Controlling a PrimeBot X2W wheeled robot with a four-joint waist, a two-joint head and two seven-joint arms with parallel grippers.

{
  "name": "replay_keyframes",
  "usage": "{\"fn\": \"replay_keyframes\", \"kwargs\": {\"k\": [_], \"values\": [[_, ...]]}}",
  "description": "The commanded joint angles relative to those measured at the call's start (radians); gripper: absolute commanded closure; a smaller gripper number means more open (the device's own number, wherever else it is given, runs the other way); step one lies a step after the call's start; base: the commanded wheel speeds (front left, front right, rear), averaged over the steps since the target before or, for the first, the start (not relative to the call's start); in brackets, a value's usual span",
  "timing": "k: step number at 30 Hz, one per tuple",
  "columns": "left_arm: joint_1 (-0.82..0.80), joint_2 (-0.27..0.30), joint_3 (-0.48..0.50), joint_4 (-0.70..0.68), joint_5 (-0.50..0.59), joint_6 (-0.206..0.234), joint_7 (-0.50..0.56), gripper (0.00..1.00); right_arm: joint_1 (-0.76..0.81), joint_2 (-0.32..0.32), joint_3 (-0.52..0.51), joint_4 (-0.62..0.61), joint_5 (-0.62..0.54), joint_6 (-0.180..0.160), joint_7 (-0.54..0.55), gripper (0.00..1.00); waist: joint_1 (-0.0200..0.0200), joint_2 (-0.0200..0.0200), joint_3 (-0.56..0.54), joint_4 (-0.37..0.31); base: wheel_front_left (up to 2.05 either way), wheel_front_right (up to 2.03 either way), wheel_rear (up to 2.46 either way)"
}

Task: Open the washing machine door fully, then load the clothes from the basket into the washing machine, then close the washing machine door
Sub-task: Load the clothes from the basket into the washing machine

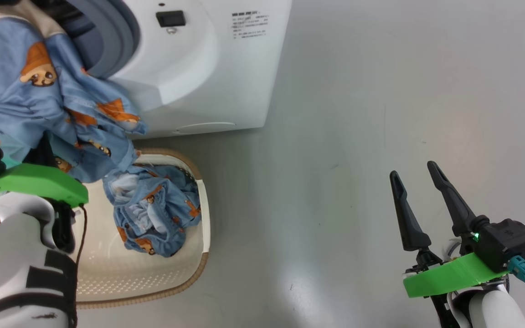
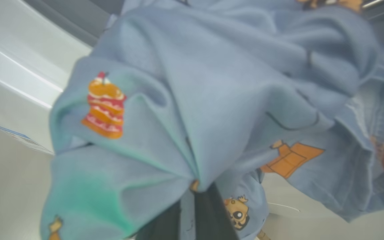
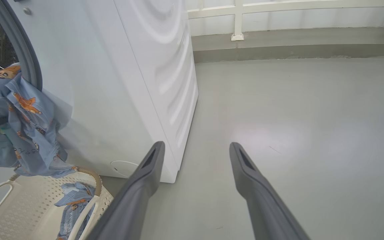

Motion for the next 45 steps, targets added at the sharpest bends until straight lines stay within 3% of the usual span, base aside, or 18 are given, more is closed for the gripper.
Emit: {"fn": "replay_keyframes", "kwargs": {"k": [1, 11, 26, 32, 45], "values": [[0.050, 0.034, 0.011, -0.048, 0.014, -0.005, -0.006, 1.00, 0.006, 0.001, 0.026, -0.017, -0.006, 0.002, -0.004, 0.00, 0.0000, 0.0000, -0.015, 0.010, 0.00, 0.00, 0.00], [0.173, 0.020, -0.001, -0.269, -0.002, -0.010, -0.006, 1.00, 0.024, 0.001, 0.030, -0.008, -0.003, 0.002, -0.003, 0.00, 0.0000, 0.0000, -0.058, 0.032, 0.00, 0.00, 0.00], [0.224, 0.066, -0.043, -0.582, -0.025, -0.010, -0.006, 1.00, 0.026, 0.001, 0.044, -0.014, 0.003, 0.002, -0.001, 0.00, 0.0000, 0.0000, -0.050, 0.030, 0.00, 0.00, 0.00], [0.135, 0.138, -0.079, -0.569, -0.024, -0.010, -0.006, 1.00, 0.013, 0.001, 0.048, -0.012, 0.011, 0.002, -0.009, 0.00, 0.0000, 0.0000, -0.006, 0.003, 0.00, 0.00, 0.00], [-0.263, 0.354, -0.162, -0.398, -0.127, -0.010, 0.049, 1.00, -0.037, 0.001, 0.057, -0.002, 0.017, 0.002, -0.033, 0.00, 0.0000, 0.0000, 0.113, -0.041, 0.00, 0.00, 0.00]]}}
